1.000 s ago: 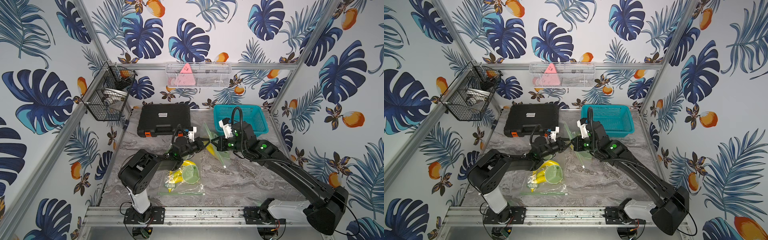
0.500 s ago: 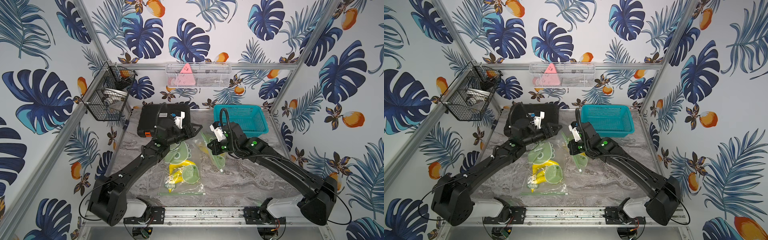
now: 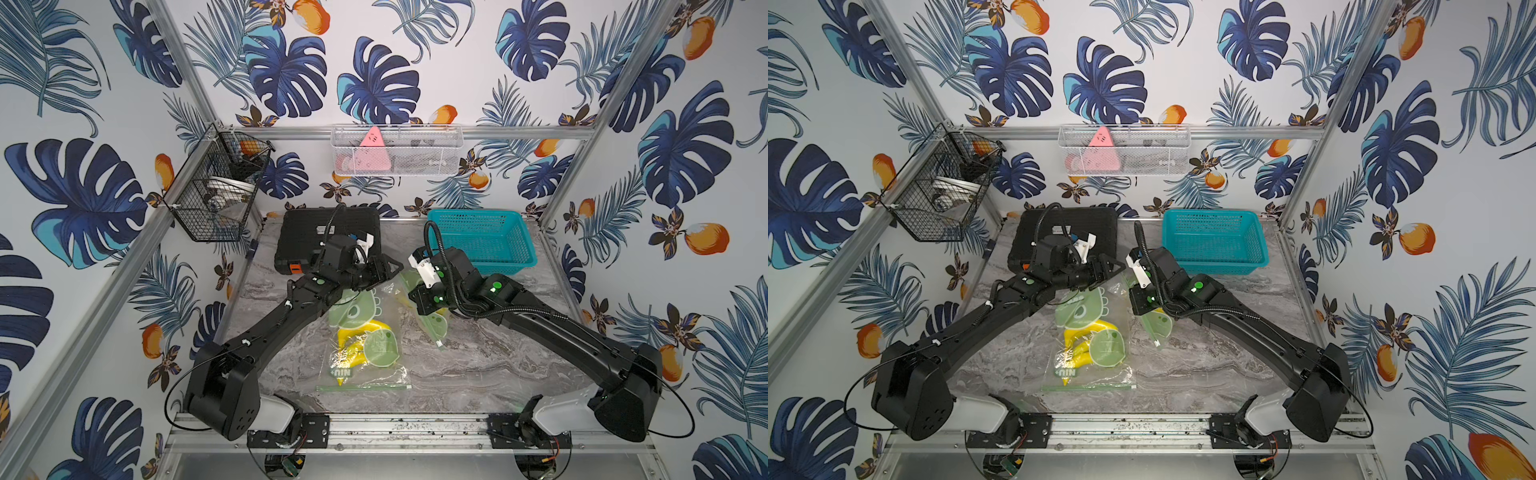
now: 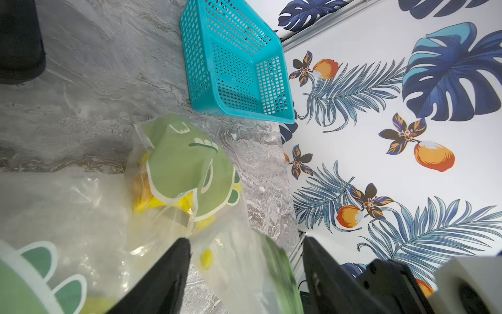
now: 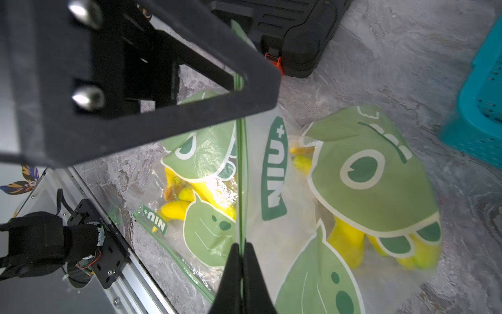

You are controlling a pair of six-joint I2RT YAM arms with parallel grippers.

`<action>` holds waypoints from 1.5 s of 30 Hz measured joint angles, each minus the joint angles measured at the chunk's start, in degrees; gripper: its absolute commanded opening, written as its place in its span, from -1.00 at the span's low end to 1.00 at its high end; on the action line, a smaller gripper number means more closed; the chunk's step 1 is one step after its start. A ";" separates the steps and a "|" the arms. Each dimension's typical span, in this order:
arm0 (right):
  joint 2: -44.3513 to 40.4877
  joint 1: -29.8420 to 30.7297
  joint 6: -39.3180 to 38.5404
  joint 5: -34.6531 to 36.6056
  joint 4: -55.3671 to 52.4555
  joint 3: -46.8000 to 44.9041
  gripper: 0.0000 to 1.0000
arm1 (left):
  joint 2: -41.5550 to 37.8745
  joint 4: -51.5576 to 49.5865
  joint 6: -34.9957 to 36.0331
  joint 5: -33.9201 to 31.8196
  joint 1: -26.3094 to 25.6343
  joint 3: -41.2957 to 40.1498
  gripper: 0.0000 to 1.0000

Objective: Open the zip-top bag and take out the banana
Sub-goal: Open the zipper of the food storage bag at the center of the board.

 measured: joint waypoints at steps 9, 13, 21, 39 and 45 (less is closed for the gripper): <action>0.72 1.18 -1.60 -1.40 -0.61 0.61 -0.81 | 1.44 1.40 -0.11 1.11 0.00 -0.17 -0.59; 0.74 1.46 -2.14 -3.43 -1.44 0.57 -0.22 | 1.31 2.08 -0.07 1.29 0.00 -0.74 -0.62; -6.99 -0.37 -0.48 -3.50 -0.87 -4.46 0.31 | -0.07 2.10 0.48 1.25 0.11 -2.97 -0.61; -7.34 -1.16 1.03 -10.93 -1.60 -8.48 -0.08 | -0.17 3.74 0.44 1.38 0.11 -3.50 -0.60; -8.31 -0.87 2.10 -12.24 -2.86 -11.41 -0.16 | -0.17 4.83 -0.20 1.55 0.13 -4.13 -0.60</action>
